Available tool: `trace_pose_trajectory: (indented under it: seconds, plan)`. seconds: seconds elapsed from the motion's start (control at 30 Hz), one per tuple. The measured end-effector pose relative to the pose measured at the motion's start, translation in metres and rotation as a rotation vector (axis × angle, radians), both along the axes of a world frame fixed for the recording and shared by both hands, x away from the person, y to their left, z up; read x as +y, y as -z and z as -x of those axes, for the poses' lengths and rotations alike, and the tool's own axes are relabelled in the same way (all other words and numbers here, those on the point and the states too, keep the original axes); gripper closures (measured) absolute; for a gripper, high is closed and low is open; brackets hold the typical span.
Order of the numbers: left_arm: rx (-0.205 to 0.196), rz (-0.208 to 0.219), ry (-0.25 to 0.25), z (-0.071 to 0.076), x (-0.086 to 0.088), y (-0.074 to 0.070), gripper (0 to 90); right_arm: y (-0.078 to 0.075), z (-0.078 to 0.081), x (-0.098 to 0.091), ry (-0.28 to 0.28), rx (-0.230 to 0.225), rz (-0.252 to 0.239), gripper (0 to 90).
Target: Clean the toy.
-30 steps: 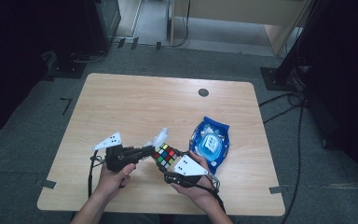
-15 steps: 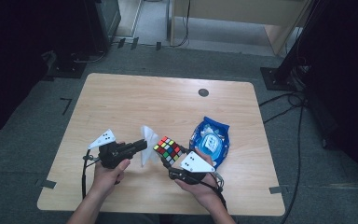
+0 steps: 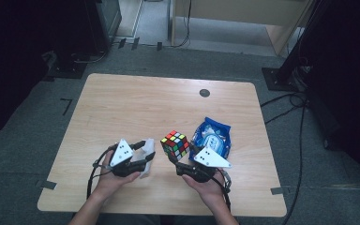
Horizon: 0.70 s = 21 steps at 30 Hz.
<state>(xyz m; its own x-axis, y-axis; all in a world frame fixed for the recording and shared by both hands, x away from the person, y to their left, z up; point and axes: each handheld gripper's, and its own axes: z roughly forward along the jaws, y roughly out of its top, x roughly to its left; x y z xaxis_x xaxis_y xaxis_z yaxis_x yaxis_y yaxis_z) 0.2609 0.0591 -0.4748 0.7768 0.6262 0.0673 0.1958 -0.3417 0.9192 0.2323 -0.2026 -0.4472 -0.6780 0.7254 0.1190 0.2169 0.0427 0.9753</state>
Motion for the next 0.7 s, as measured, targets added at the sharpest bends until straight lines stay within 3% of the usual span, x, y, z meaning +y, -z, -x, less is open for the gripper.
trace_pose_trajectory:
  seconds: [0.1,0.2,0.37,0.5,0.7]
  plan:
    - [-0.054,-0.035,0.024,0.007,-0.010,0.002,30.6,-0.005,0.000,0.004,-0.027,0.062,-0.030,34.4]
    - [-0.097,-0.040,0.021,0.012,-0.014,0.002,26.3,-0.007,0.001,0.013,-0.056,0.132,-0.013,34.4]
    - [-0.237,-0.110,0.007,0.022,-0.017,0.003,25.0,-0.007,0.001,0.024,-0.073,0.238,0.006,34.4]
    - [-0.266,-0.107,0.021,0.026,-0.020,0.002,25.8,-0.005,-0.005,0.027,-0.075,0.337,-0.004,34.3]
    - [-0.307,-0.169,0.035,0.029,-0.025,0.007,32.1,-0.001,-0.011,0.028,-0.076,0.432,-0.023,34.3]
